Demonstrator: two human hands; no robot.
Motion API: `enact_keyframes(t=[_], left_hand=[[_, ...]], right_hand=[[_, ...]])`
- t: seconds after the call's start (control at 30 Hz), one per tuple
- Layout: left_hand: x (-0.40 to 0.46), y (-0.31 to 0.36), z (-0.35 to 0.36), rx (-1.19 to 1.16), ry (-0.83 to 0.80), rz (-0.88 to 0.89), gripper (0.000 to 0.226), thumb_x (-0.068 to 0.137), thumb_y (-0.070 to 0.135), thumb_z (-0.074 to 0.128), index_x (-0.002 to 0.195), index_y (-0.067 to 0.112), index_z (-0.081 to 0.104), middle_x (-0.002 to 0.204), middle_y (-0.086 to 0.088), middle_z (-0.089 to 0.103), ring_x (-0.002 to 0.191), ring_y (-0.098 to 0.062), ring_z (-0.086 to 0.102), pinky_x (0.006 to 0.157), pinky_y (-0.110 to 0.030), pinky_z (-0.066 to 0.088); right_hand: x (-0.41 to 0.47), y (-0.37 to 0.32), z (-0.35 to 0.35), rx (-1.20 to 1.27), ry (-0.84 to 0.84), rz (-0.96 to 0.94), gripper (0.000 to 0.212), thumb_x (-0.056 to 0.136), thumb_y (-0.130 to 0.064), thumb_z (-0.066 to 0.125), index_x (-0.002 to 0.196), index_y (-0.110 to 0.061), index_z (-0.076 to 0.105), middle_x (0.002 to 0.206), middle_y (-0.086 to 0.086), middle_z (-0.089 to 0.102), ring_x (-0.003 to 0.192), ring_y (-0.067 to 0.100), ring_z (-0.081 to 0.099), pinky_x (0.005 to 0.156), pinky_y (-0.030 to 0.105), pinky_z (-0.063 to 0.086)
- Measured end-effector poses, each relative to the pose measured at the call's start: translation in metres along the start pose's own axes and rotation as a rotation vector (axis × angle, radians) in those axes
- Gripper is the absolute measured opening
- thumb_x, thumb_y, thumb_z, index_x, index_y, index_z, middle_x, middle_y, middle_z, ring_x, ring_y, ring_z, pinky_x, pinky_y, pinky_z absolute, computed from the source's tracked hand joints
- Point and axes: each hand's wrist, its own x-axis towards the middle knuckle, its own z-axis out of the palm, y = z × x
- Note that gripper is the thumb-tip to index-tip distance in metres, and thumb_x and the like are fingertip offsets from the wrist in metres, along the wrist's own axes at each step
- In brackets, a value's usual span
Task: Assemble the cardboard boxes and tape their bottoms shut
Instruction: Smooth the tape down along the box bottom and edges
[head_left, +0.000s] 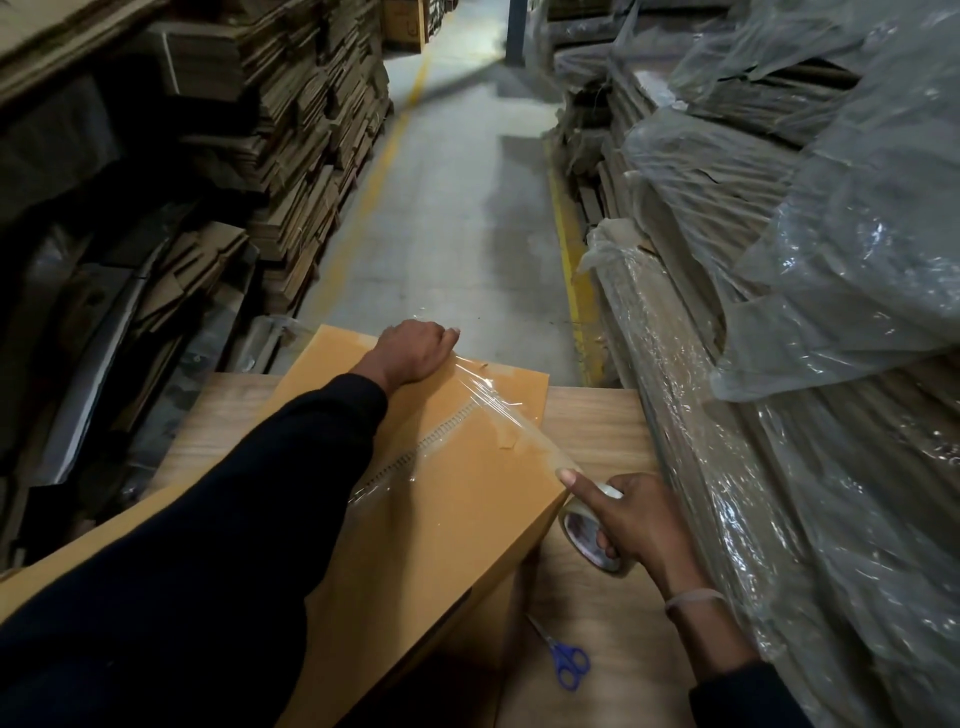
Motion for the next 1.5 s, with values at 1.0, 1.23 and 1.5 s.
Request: enact_keyframes(t=[1.0,1.23,1.5], left_hand=[[-0.072,0.080,0.023,-0.099,-0.124,0.793,0.047,0.103,0.047,0.048,0.130,0.012,0.065,0.128,-0.006,0.065,0.117,-0.017,0.057,0.105,-0.038,0.047],[-0.070,0.095,0.045,0.015,-0.196,0.810,0.081,0.080,0.085,0.064,0.130,0.021,0.064,0.119,0.005,0.069,0.110,-0.016,0.060,0.107,-0.045,0.037],[-0.073,0.104,0.049,-0.010,-0.274,0.712,0.069,0.075,0.062,0.069,0.133,0.030,0.049,0.111,-0.004,0.061,0.113,-0.024,0.049,0.114,-0.048,0.025]], right_hand=[[0.019,-0.002,0.009,-0.071,0.057,-0.019,0.088,0.080,-0.085,0.065,0.069,0.002,0.070,0.051,0.005,0.069,0.050,0.020,0.070,0.067,0.042,0.062],[0.022,0.004,0.011,-0.098,0.077,-0.044,0.087,0.080,-0.085,0.063,0.070,0.002,0.070,0.051,0.005,0.069,0.050,0.016,0.070,0.062,0.033,0.057],[0.018,0.031,0.021,0.228,0.118,-0.155,0.065,0.088,-0.063,0.077,0.063,-0.005,0.059,0.051,0.003,0.061,0.049,0.010,0.058,0.056,0.027,0.048]])
